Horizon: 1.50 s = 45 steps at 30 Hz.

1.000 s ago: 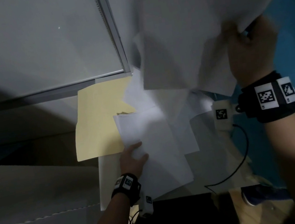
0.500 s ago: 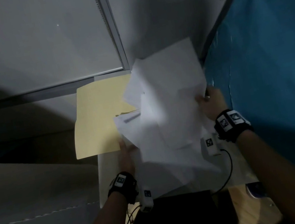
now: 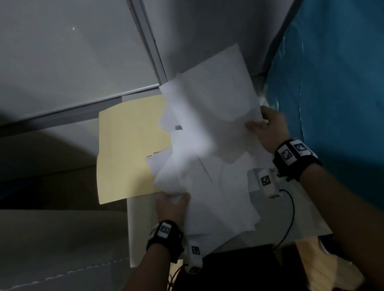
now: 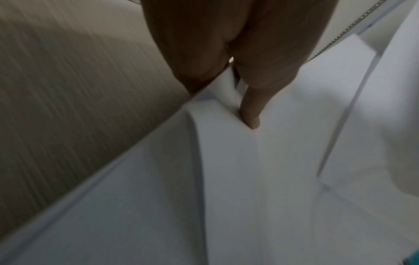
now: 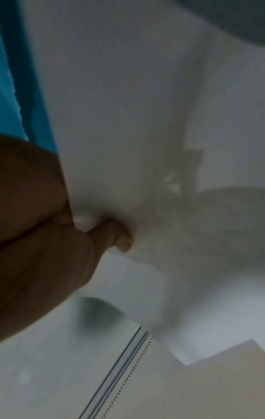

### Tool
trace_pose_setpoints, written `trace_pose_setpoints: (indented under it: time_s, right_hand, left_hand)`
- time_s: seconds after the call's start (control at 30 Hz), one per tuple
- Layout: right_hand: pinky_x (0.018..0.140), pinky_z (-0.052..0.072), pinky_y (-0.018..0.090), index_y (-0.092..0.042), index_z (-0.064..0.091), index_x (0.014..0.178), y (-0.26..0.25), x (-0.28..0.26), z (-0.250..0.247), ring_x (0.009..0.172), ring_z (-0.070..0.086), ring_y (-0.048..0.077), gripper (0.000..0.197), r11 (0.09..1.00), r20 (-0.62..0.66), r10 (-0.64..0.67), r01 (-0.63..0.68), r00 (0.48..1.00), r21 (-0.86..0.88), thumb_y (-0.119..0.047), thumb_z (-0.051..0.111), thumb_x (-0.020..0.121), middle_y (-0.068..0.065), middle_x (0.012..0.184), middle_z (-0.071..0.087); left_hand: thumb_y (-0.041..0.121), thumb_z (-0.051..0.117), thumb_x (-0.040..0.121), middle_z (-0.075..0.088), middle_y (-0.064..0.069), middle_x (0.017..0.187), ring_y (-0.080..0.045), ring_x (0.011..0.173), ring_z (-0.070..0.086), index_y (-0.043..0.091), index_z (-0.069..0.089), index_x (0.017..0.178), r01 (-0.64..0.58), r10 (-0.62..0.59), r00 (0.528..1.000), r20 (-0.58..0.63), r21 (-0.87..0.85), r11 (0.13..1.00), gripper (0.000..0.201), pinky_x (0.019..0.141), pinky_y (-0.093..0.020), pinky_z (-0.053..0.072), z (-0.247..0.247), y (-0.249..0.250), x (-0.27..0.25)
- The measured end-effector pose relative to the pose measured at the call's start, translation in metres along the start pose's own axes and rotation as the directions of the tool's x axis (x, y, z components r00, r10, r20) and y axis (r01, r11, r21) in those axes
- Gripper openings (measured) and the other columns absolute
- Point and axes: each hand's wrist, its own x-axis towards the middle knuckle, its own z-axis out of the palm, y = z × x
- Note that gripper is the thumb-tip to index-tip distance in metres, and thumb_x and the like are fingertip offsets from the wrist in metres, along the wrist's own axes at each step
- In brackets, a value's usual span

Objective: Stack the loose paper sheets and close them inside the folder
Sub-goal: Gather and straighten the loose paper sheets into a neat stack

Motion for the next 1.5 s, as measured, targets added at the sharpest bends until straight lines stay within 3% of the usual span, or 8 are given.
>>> trace_pose_setpoints:
  time_s: [0.17, 0.5, 0.63, 0.73, 0.83, 0.93, 1.13, 1.5]
  right_hand:
    - [0.057, 0.048, 0.004, 0.004, 0.068, 0.111, -0.013, 0.01, -0.015, 0.084, 0.063, 0.023, 0.019, 0.997, -0.002, -0.025, 0.025, 1.0, -0.071, -0.002, 0.065, 0.093, 0.012, 0.1, 0.069]
    - [0.076, 0.043, 0.03, -0.013, 0.068, 0.109, -0.026, 0.045, -0.019, 0.091, 0.063, 0.026, 0.018, 0.869, 0.254, -0.036, 0.156, 0.966, -0.47, -0.019, 0.057, 0.097, 0.009, 0.1, 0.066]
    - [0.104, 0.046, 0.043, -0.031, 0.048, 0.142, -0.002, 0.053, -0.008, 0.125, 0.056, 0.037, 0.046, 0.797, 0.251, 0.108, 0.067, 0.962, -0.6, -0.039, 0.052, 0.096, 0.014, 0.14, 0.054]
    - [0.097, 0.048, 0.043, -0.024, 0.053, 0.135, -0.03, 0.033, -0.015, 0.117, 0.06, 0.037, 0.037, 0.759, 0.115, -0.067, 0.125, 0.991, -0.639, -0.022, 0.054, 0.098, 0.013, 0.13, 0.062]
    - [0.073, 0.04, 0.029, -0.016, 0.059, 0.108, -0.065, 0.014, -0.029, 0.098, 0.063, 0.033, 0.015, 0.895, -0.117, -0.324, 0.264, 0.939, -0.358, -0.02, 0.053, 0.095, 0.007, 0.097, 0.062]
    - [0.092, 0.051, 0.034, -0.02, 0.06, 0.11, -0.078, 0.02, -0.035, 0.108, 0.062, 0.024, 0.048, 0.982, -0.296, -0.116, 0.155, 0.948, 0.111, -0.053, 0.051, 0.075, 0.002, 0.105, 0.065]
    - [0.103, 0.051, 0.024, -0.013, 0.055, 0.13, -0.058, -0.018, 0.008, 0.109, 0.065, 0.0, 0.038, 0.936, -0.278, 0.005, 0.094, 0.96, 0.338, -0.014, 0.063, 0.094, -0.011, 0.12, 0.065]
    - [0.087, 0.055, 0.033, -0.006, 0.072, 0.117, 0.088, -0.096, 0.045, 0.098, 0.07, 0.026, 0.03, 0.938, 0.185, 0.339, -0.314, 0.923, -0.148, -0.012, 0.073, 0.088, 0.011, 0.113, 0.074]
  left_hand:
    - [0.033, 0.088, 0.072, 0.07, -0.006, 0.13, -0.028, 0.116, 0.068, 0.024, 0.06, 0.133, -0.079, 0.081, 0.996, 0.046, -0.054, 0.995, 0.068, 0.096, -0.051, 0.058, -0.003, -0.007, 0.005]
    - [-0.003, 0.071, 0.095, 0.067, -0.007, 0.103, -0.024, 0.103, 0.063, 0.012, 0.067, 0.099, -0.17, 0.17, 0.985, -0.029, -0.011, 0.985, 0.015, 0.087, -0.031, 0.047, -0.005, 0.0, 0.005]
    - [0.004, 0.075, 0.094, 0.068, -0.007, 0.105, -0.029, 0.105, 0.066, 0.013, 0.068, 0.102, -0.132, 0.131, 0.99, -0.049, -0.015, 0.991, 0.014, 0.091, -0.038, 0.053, -0.003, -0.004, 0.003]
    - [0.007, 0.07, 0.095, 0.064, -0.004, 0.135, -0.031, 0.129, 0.061, 0.029, 0.06, 0.13, -0.201, 0.2, 0.978, -0.052, -0.027, 0.979, 0.043, 0.109, -0.049, 0.052, -0.004, -0.007, 0.002]
    - [-0.017, 0.054, 0.088, 0.041, 0.013, 0.164, -0.004, 0.15, 0.04, 0.033, 0.038, 0.16, -0.365, 0.365, 0.931, -0.011, -0.023, 0.931, 0.089, 0.119, -0.019, 0.039, -0.008, -0.004, 0.0]
    - [-0.015, 0.044, 0.092, 0.056, 0.004, 0.148, 0.013, 0.122, 0.055, 0.037, 0.059, 0.142, -0.301, 0.302, 0.952, 0.049, -0.021, 0.953, 0.074, 0.103, -0.012, 0.046, -0.005, 0.003, -0.004]
    - [0.021, 0.056, 0.095, 0.068, -0.01, 0.132, -0.034, 0.12, 0.064, 0.022, 0.08, 0.112, -0.059, 0.077, 0.995, 0.071, -0.234, 0.97, 0.03, 0.101, -0.044, 0.054, -0.001, 0.0, 0.0]
    - [0.04, 0.066, 0.103, 0.079, 0.005, 0.103, -0.022, 0.099, 0.076, 0.02, 0.075, 0.108, 0.045, -0.034, 0.998, 0.045, -0.285, 0.957, 0.023, 0.082, -0.035, 0.058, -0.001, 0.005, -0.002]
